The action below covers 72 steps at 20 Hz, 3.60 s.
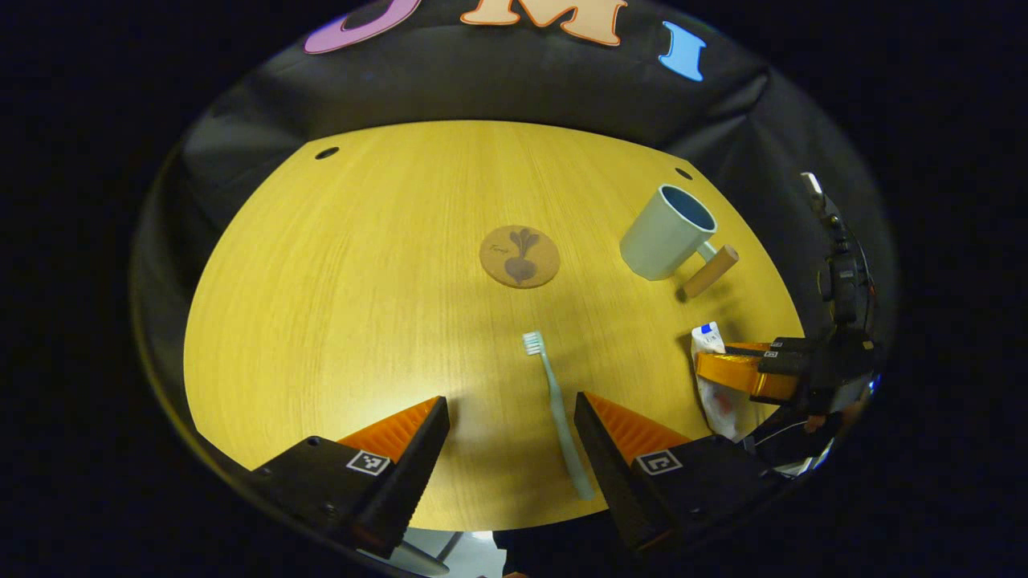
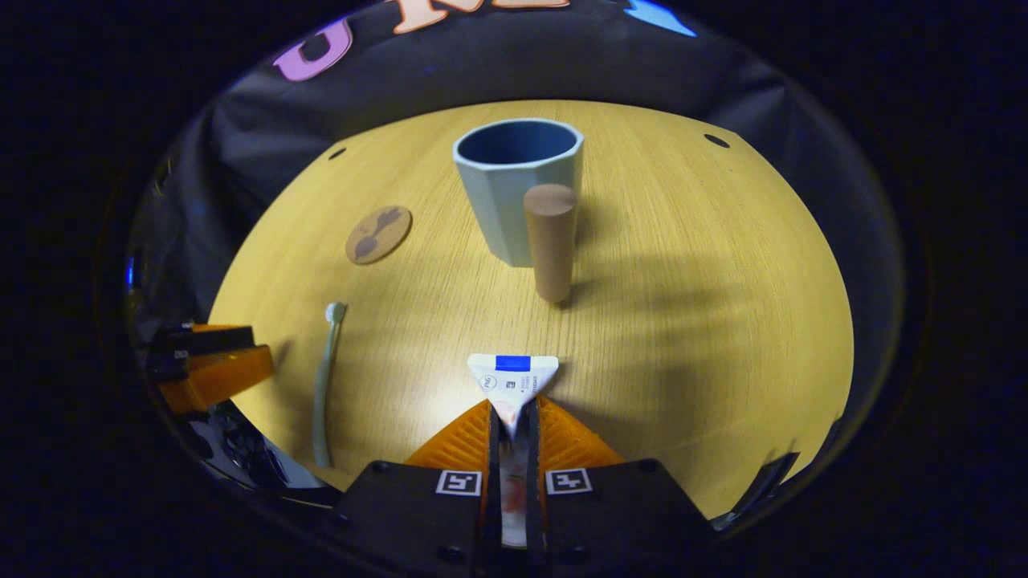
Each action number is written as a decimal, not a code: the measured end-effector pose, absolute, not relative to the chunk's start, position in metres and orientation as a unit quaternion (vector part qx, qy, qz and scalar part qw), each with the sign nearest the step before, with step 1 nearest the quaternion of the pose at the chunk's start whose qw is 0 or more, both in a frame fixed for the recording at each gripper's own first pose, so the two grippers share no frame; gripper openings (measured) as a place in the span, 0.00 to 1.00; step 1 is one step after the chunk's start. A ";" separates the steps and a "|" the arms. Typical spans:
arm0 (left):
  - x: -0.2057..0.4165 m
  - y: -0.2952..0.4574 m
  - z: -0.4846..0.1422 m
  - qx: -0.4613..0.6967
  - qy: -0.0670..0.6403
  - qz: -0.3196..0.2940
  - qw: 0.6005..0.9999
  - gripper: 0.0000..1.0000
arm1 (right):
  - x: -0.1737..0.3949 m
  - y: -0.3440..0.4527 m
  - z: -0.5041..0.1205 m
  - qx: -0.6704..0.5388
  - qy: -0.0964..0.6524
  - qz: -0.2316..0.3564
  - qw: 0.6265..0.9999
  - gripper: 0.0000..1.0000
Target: Put the toothbrush and toothpaste on the desktop into the cup, then pick up the cup and place it on the coaster on the desktop.
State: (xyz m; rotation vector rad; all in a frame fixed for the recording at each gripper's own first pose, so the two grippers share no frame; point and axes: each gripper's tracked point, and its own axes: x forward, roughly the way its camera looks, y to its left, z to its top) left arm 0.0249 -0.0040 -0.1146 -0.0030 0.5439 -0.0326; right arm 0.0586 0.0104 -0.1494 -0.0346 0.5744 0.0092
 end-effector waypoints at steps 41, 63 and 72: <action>0.058 -0.038 -0.161 0.117 0.464 0.046 0.877 0.06 | -0.014 -0.097 -0.108 0.020 0.226 -0.013 0.974 0.12; 0.056 -0.053 -0.132 -0.081 0.303 -0.018 0.949 0.00 | 0.014 -0.050 0.015 0.019 0.031 0.014 0.999 0.12; 0.062 -0.051 -0.059 -0.089 0.173 -0.084 0.977 0.00 | 0.038 0.011 0.095 0.002 -0.070 0.048 0.996 0.12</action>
